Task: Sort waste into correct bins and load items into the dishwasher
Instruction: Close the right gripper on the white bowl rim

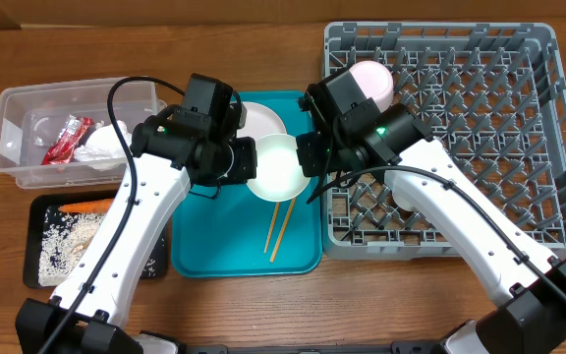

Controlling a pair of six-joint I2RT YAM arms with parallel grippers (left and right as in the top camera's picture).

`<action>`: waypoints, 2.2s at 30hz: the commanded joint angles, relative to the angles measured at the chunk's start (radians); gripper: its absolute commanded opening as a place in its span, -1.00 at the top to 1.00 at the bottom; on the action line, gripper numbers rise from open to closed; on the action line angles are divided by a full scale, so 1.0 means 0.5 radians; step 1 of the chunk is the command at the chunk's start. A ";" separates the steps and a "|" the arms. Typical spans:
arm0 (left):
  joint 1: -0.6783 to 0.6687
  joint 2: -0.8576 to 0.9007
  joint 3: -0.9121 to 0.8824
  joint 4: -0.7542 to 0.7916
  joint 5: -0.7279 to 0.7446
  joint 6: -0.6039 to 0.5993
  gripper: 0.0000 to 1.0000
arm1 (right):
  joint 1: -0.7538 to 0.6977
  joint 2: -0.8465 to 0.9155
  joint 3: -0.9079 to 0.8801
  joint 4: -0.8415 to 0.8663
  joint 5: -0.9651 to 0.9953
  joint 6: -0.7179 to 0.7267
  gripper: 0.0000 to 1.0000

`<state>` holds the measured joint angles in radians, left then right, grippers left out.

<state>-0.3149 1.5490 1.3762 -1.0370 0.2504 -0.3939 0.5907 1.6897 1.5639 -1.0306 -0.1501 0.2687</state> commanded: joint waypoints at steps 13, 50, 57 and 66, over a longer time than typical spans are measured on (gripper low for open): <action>-0.015 -0.030 0.035 0.050 -0.067 -0.022 0.92 | 0.008 0.002 0.091 -0.070 -0.031 0.003 0.47; -0.014 -0.024 0.034 0.050 -0.095 -0.022 0.92 | 0.008 0.044 0.208 -0.187 0.060 0.003 0.53; -0.015 -0.024 0.034 0.047 -0.095 -0.022 0.92 | 0.008 0.046 0.172 -0.166 0.060 0.003 0.53; -0.015 -0.024 0.034 0.047 -0.095 -0.022 0.92 | 0.008 0.051 0.164 -0.130 0.053 0.004 0.52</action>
<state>-0.3149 1.5490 1.3762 -1.0142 0.2054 -0.3939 0.5907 1.7092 1.6489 -1.1000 -0.1261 0.2684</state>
